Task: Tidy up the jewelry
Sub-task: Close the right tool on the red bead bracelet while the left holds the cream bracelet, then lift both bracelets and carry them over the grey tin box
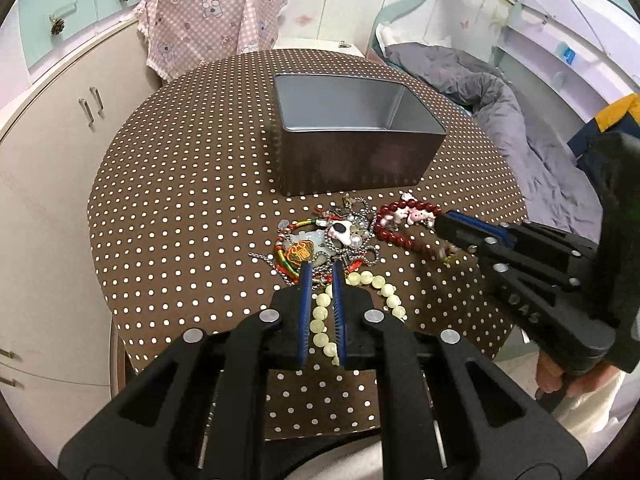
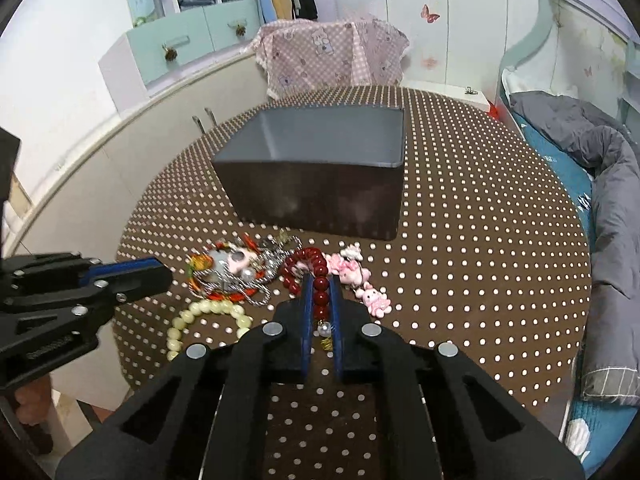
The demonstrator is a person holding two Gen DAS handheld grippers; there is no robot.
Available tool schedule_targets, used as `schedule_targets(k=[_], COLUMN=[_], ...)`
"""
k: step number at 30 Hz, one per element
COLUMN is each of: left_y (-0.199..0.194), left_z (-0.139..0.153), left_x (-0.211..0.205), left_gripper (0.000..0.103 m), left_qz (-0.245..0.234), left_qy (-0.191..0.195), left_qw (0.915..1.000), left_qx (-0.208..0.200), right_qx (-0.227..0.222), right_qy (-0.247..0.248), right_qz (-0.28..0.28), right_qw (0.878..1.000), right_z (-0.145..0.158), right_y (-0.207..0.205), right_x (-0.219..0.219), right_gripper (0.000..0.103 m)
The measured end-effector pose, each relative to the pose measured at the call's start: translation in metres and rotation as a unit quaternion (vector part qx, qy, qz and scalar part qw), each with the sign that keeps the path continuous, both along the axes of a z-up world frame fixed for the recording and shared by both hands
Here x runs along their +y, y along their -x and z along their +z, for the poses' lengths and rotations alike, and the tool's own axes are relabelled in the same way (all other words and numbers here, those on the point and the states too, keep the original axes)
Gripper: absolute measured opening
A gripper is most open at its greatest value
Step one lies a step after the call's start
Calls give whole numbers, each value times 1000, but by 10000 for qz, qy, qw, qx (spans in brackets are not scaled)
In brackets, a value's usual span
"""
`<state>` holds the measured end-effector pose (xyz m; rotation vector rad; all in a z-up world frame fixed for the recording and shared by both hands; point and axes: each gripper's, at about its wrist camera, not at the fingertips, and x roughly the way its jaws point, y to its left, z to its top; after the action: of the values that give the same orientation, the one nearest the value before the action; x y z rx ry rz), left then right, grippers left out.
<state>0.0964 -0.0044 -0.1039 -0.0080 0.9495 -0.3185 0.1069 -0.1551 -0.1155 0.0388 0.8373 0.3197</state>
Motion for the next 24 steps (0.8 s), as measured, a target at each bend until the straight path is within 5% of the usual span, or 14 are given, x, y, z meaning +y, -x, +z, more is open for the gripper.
schedule_targets(k=[18,20,22,24], left_y=[1,1,0,4], left_z=[-34,-38,-37,-35], left_x=[7,5,5,3], left_gripper=[11,23,70,71], left_qz=[-70,-79,-119,-106], left_qy=[102,59,184,160], left_qw=[9973,9968,9968,9977], left_qx=[723,797,768,651], right_qx=[-313,-303,-303,-289], right_qy=[-195,-210,-201,-196], right_qz=[-292,-357,-412,-452], right_qw=[9989,9987,9985,9984], right_z=[28,28,27,25], right_y=[15,15,17,18], right_x=[-20,-23,-27,-30], right_gripper=[6,6,6,6])
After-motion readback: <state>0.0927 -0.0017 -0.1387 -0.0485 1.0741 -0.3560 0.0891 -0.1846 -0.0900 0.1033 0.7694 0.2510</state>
